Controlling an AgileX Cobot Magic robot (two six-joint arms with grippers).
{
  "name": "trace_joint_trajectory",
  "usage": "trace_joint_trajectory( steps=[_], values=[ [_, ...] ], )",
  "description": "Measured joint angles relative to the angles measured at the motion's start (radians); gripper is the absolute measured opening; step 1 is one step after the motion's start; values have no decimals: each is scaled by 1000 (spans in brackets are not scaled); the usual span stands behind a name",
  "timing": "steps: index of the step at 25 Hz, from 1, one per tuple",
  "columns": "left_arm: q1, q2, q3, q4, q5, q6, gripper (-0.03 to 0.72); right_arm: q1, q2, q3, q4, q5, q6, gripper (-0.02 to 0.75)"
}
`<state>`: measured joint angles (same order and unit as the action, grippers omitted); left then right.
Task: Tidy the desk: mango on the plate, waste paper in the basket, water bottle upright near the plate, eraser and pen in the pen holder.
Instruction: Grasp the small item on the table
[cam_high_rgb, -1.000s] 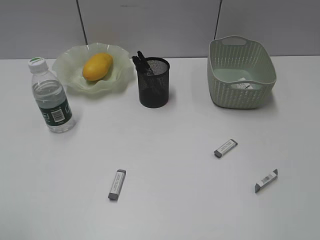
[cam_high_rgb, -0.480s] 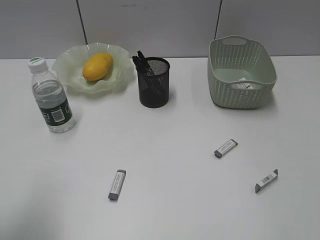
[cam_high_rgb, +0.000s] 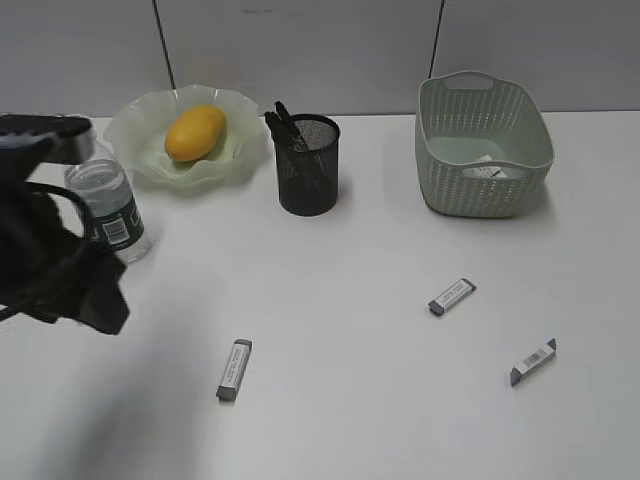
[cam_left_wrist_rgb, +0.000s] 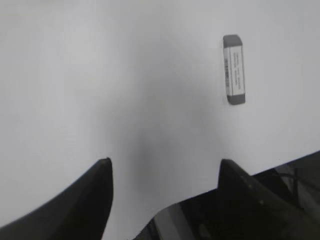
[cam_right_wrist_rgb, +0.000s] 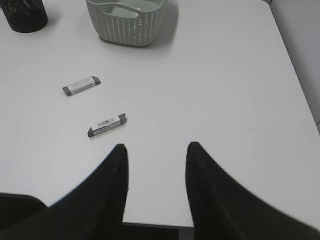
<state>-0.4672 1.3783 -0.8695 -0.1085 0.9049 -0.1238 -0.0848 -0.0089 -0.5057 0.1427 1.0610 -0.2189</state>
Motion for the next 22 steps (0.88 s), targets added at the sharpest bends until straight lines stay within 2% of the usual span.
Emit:
trace_joint_trajectory(
  steps=[7,9,14,22],
  values=[
    [-156,263,-152,56,-29,-187,499,0,0,0,0,0,0,318],
    [-187,316,-188,69,-42,-209,499,0,0,0,0,0,0,317],
    [-213,431,-257,81,-48,-246,499,0,0,0,0,0,0,317],
    [-213,518,-260,66,-77,-261,463,0,0,0,0,0,1,314]
  ],
)
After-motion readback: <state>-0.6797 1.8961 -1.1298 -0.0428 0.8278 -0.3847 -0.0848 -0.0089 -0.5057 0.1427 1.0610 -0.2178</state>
